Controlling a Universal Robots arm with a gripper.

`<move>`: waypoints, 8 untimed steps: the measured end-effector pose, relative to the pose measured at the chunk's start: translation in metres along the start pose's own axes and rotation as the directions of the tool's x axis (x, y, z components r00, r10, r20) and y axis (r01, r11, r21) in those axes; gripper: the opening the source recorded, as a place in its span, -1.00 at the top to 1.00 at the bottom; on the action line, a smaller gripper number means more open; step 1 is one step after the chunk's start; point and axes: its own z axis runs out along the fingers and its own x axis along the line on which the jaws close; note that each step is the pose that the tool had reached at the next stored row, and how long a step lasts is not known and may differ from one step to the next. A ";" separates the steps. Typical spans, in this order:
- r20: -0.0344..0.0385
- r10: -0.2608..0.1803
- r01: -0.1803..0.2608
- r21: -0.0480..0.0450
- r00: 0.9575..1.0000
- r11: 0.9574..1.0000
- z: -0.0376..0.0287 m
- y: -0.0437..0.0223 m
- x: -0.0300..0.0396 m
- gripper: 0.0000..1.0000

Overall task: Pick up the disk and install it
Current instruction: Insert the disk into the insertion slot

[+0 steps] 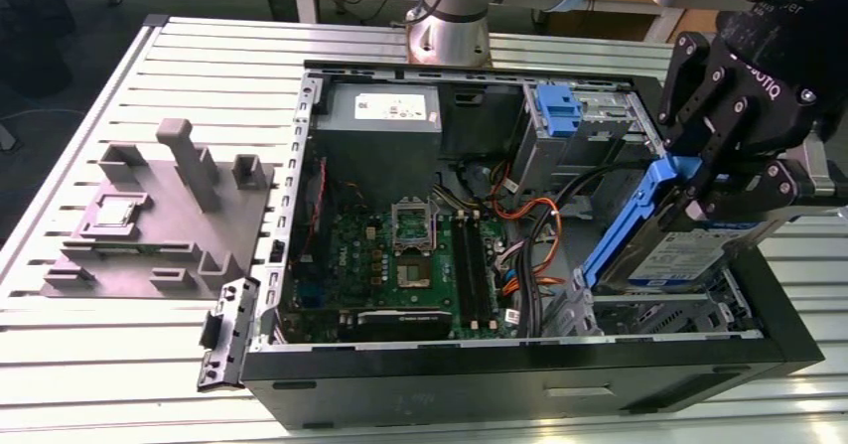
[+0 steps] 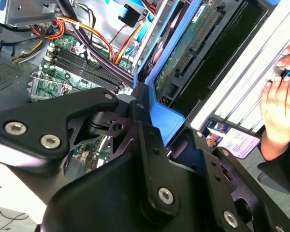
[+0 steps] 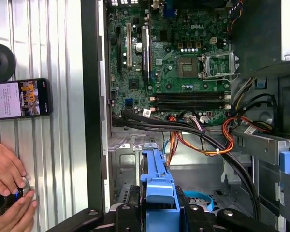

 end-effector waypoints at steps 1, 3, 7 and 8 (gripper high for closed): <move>0.000 0.000 0.000 0.000 1.000 1.000 0.0000 0.0000 0.0000 0.26; 0.000 0.000 0.000 0.000 1.000 1.000 0.0000 0.0000 0.0000 0.24; 0.000 0.000 0.000 0.000 1.000 1.000 0.0006 0.0000 -0.0001 0.11; 0.000 0.000 0.000 0.001 1.000 1.000 0.0016 0.0000 -0.0001 0.11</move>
